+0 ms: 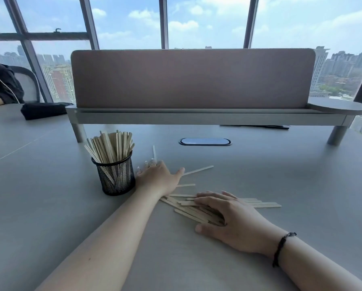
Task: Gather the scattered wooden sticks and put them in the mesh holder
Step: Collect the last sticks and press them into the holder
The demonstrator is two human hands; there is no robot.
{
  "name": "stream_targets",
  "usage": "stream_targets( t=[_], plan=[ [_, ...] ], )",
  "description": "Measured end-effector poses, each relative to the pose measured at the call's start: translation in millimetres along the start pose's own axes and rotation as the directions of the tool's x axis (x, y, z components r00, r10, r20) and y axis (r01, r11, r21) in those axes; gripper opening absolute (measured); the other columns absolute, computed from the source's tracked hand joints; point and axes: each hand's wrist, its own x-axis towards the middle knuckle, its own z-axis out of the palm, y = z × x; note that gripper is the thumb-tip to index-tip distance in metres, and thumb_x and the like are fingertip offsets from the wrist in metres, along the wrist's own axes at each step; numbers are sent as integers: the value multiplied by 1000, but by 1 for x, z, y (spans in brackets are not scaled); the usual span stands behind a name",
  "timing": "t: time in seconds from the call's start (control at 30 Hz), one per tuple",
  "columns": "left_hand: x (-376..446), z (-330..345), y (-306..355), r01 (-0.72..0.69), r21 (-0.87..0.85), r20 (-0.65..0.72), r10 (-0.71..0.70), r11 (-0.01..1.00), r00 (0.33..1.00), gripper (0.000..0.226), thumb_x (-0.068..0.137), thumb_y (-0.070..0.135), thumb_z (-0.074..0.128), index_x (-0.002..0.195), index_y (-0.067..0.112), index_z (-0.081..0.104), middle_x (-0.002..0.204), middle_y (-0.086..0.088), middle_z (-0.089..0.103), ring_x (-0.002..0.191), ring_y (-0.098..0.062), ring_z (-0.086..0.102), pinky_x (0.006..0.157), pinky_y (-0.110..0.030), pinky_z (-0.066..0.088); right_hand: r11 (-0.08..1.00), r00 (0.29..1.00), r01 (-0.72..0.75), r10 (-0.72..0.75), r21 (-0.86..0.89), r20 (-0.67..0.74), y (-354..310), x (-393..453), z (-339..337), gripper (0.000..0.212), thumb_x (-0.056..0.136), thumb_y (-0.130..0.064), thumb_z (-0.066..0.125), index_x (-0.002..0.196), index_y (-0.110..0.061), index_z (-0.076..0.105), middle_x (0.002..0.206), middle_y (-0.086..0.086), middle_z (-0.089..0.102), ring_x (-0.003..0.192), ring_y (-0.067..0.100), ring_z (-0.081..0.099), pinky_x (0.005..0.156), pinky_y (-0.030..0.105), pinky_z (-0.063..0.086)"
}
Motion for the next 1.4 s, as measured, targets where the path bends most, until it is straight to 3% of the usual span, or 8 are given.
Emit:
stream_targets(
  t=[0.2,0.47,0.6,0.73,0.87,1.13,1.3,1.4],
  plan=[
    [-7,10,13,-320,-102,20,323,942,946,62,96,63,38,139,21,53,153,3,48,144,-25,40,115,-40,34,996,997,14,-7,90,-74,8,6,2,54,79,-72,54,119,-37,64,129,-29,58,113,-3,56,96,25,46],
    [-54,3,18,-634,-306,-6,664,710,747,29,106,31,46,118,21,70,111,-1,73,107,-13,60,98,-19,43,998,984,61,-57,21,-170,12,10,0,45,81,-71,49,103,-36,65,102,-15,62,92,9,57,77,31,49],
    [-72,-3,4,-630,-251,26,656,735,755,46,100,62,36,140,44,50,125,22,65,118,-4,57,103,-36,45,994,961,56,-80,-95,-266,16,10,2,45,79,-74,54,91,-33,67,98,-14,64,86,12,60,79,29,46],
    [-85,-21,-14,-594,-85,108,600,800,792,78,81,82,38,152,48,31,148,32,36,137,16,12,120,-20,-1,986,934,-92,38,-137,-354,18,5,-10,68,74,-89,40,104,-35,68,113,-17,63,100,14,62,92,28,41],
    [-80,-20,-35,-523,-44,193,521,851,831,107,62,102,37,154,54,10,165,23,16,153,1,5,127,-40,0,926,917,-352,312,-137,-247,38,-6,-20,86,75,-91,12,129,-39,54,142,-15,49,134,8,43,117,42,21],
    [-80,-13,-24,-504,-74,192,509,860,839,109,63,96,50,155,52,10,168,19,9,154,-2,0,126,-38,-5,903,892,-429,427,18,-149,50,-4,-16,69,81,-81,16,116,-38,57,117,-25,53,121,1,44,109,39,28],
    [-84,-5,-2,-559,-93,175,566,824,806,113,64,94,52,157,46,11,168,17,14,154,-2,5,127,-35,1,909,904,-303,370,286,-217,16,27,-3,41,87,-67,47,93,-33,69,87,-18,69,85,0,60,70,21,42],
    [-87,-3,4,-563,-137,149,579,815,802,103,71,86,58,156,42,20,166,17,22,153,-3,11,126,-30,3,856,857,-212,395,472,-330,5,29,-5,29,89,-54,61,76,-29,71,75,-21,71,76,-7,63,67,17,44]
  ],
)
